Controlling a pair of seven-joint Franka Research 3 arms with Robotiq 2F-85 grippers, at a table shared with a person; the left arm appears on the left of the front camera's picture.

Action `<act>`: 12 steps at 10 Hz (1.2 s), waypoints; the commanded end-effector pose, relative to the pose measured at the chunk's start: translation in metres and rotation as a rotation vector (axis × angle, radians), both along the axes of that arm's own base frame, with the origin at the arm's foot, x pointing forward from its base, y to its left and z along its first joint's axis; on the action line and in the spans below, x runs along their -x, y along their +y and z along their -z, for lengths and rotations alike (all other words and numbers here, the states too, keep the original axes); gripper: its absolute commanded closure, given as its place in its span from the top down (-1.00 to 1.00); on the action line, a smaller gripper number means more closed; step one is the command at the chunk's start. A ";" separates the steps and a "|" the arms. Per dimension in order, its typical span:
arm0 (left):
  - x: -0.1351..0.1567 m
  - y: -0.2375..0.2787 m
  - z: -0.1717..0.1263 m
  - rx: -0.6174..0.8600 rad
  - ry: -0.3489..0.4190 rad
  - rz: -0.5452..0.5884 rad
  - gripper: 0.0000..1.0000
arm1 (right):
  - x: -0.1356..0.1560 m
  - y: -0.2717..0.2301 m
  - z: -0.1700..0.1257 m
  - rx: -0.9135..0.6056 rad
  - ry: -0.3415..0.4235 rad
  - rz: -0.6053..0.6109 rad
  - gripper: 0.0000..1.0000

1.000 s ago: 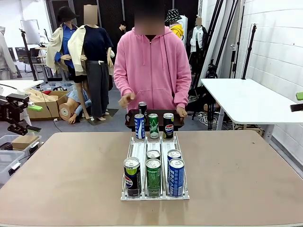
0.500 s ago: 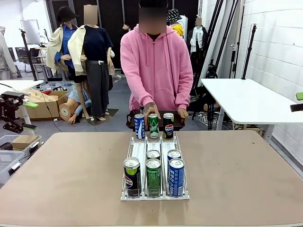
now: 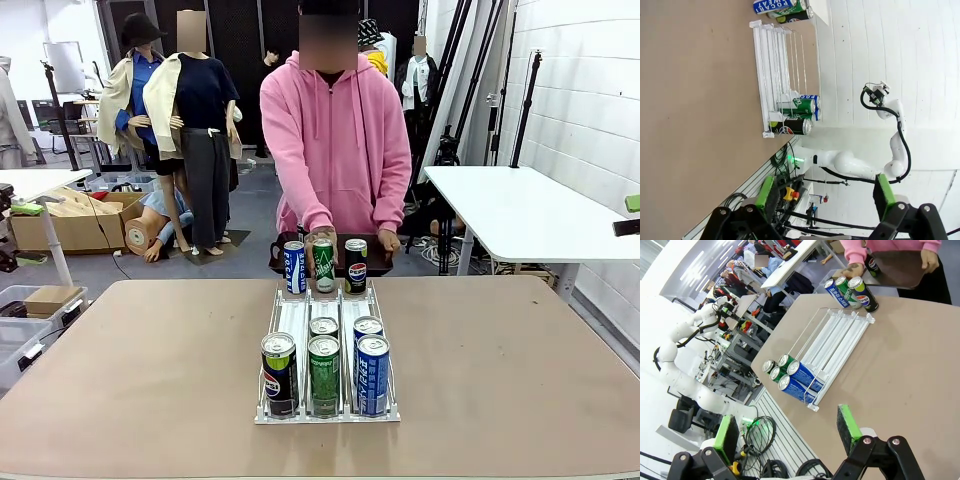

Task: Retrieve and hand over the desired beverage to the person.
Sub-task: Pick up another can of the same type that the person held from the Automatic Can Dispenser.

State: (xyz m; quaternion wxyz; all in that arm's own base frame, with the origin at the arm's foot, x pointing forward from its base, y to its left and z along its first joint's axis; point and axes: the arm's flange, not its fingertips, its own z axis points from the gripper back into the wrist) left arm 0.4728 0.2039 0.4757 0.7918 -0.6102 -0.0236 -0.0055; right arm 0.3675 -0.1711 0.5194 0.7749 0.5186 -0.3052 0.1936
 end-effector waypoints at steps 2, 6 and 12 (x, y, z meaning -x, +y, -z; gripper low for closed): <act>-0.012 0.008 -0.003 0.039 0.022 0.014 1.00 | -0.001 0.000 0.000 -0.008 -0.016 -0.010 1.00; -0.004 0.003 0.004 0.002 0.009 0.007 1.00 | -0.001 0.000 0.000 -0.008 -0.016 -0.010 1.00; -0.004 0.003 0.004 0.002 0.009 0.007 1.00 | -0.001 0.000 0.000 -0.008 -0.016 -0.010 1.00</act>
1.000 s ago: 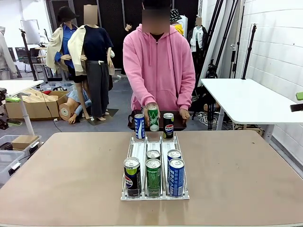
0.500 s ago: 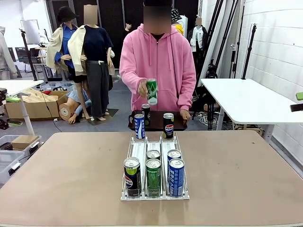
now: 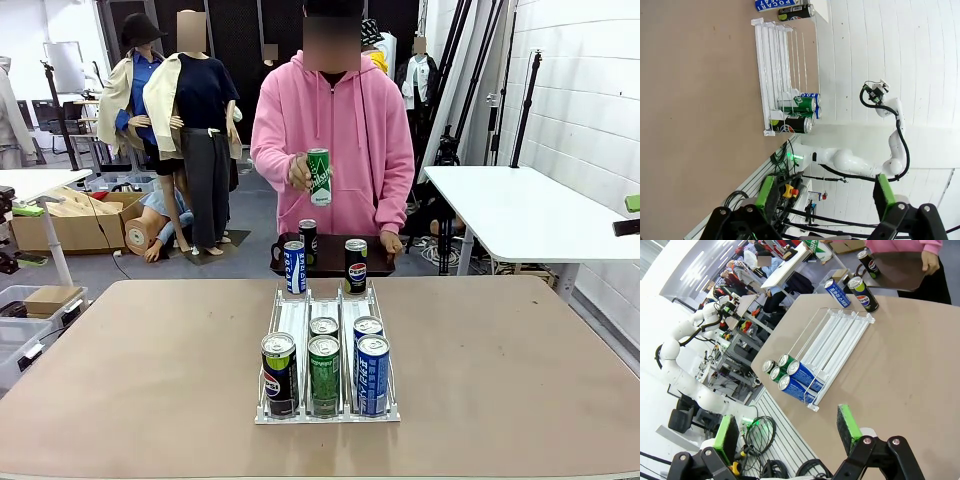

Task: Retrieve and hand over the desired beverage to the person.
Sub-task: Pick up another can of the same type that the person held from the Automatic Can Dispenser.

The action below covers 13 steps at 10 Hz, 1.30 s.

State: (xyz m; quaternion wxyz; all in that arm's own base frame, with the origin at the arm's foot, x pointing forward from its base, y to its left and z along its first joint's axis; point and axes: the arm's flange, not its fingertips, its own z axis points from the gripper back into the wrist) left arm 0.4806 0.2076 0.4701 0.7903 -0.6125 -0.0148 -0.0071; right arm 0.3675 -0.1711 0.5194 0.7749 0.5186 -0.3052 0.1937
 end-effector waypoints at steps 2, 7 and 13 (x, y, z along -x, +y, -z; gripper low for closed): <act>0.003 -0.001 -0.002 -0.003 -0.004 -0.007 1.00 | -0.001 0.000 0.000 -0.008 -0.016 -0.010 1.00; 0.003 -0.001 -0.002 -0.003 -0.004 -0.007 1.00 | -0.001 0.000 0.000 -0.008 -0.016 -0.010 1.00; 0.003 -0.001 -0.002 -0.003 -0.004 -0.007 1.00 | -0.001 0.000 0.000 -0.008 -0.016 -0.010 1.00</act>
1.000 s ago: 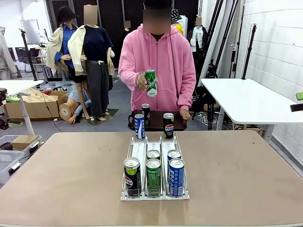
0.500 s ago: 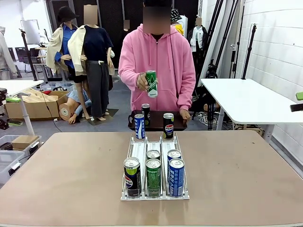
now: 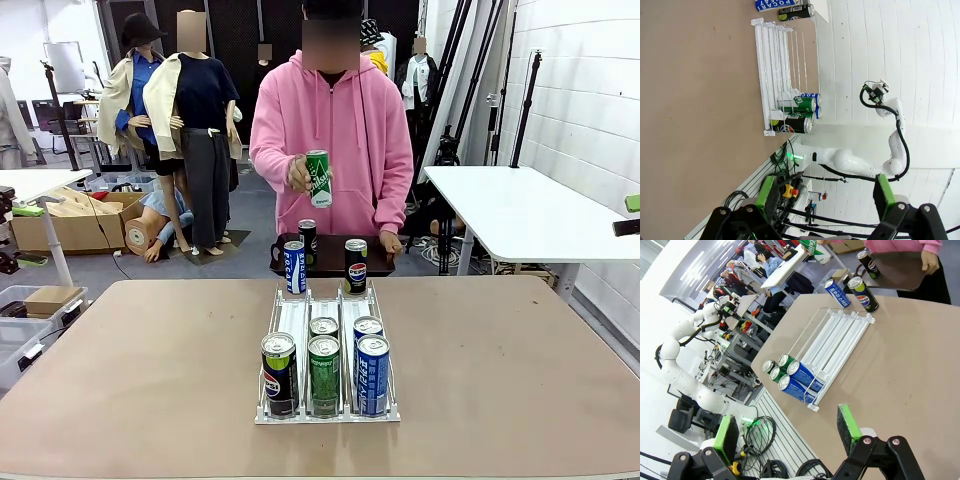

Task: Retrieve and hand over the desired beverage to the person.
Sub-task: Pick up another can of the same type that the person held from the Automatic Can Dispenser.

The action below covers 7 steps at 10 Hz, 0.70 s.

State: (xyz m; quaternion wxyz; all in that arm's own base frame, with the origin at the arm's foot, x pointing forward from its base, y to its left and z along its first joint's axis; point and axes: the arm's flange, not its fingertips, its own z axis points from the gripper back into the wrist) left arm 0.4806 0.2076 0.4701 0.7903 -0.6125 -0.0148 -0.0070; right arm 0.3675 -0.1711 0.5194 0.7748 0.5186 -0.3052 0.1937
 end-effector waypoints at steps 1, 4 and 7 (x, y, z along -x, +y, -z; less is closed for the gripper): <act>0.003 -0.001 -0.002 -0.003 -0.004 -0.007 1.00 | -0.001 0.000 0.000 -0.008 -0.015 -0.010 1.00; 0.003 -0.001 -0.002 -0.003 -0.004 -0.007 1.00 | -0.001 0.000 0.000 -0.008 -0.015 -0.010 1.00; 0.003 -0.001 -0.002 -0.003 -0.004 -0.007 1.00 | -0.001 0.000 0.000 -0.008 -0.015 -0.010 1.00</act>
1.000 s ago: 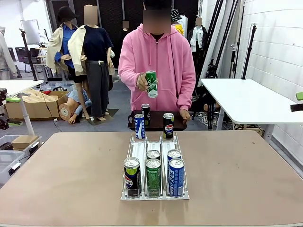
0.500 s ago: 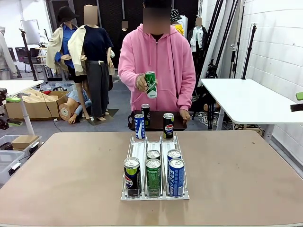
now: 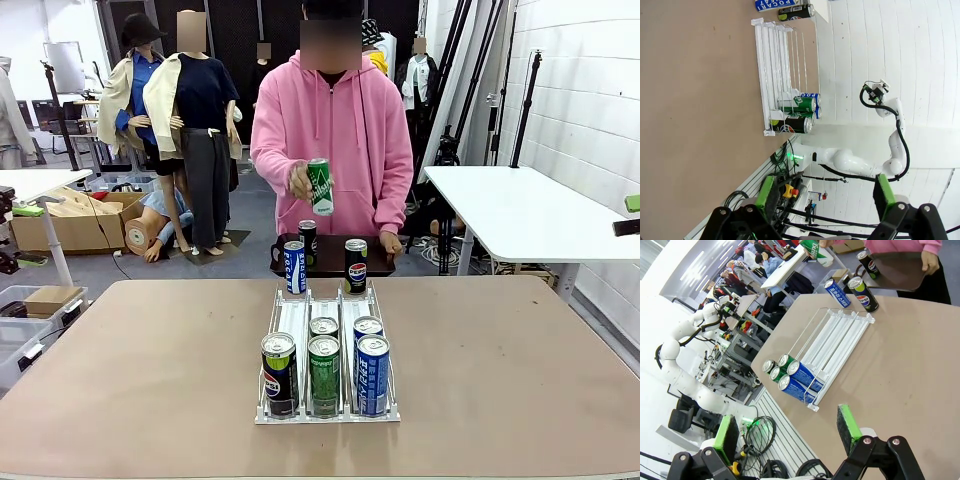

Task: Retrieve and hand over the desired beverage to the person.
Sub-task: Pick up another can of the same type that the person held from the Automatic Can Dispenser.

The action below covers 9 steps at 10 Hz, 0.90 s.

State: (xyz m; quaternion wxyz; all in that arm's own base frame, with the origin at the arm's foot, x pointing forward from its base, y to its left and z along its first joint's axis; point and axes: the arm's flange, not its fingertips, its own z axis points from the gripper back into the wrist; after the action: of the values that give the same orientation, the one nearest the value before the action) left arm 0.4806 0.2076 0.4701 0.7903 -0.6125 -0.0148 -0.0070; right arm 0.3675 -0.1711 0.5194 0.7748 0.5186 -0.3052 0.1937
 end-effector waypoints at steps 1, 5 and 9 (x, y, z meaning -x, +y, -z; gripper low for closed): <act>0.003 -0.001 -0.002 -0.003 -0.004 -0.007 1.00 | -0.001 0.000 0.000 -0.008 -0.015 -0.010 1.00; 0.003 -0.001 -0.002 -0.003 -0.004 -0.007 1.00 | -0.001 0.000 0.000 -0.008 -0.015 -0.010 1.00; 0.003 -0.001 -0.002 -0.003 -0.004 -0.007 1.00 | -0.001 0.000 0.000 -0.008 -0.015 -0.010 1.00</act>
State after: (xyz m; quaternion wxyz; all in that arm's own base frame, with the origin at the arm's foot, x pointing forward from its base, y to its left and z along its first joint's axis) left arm 0.4806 0.2076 0.4701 0.7903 -0.6125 -0.0148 -0.0070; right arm 0.3675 -0.1711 0.5194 0.7748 0.5186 -0.3053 0.1937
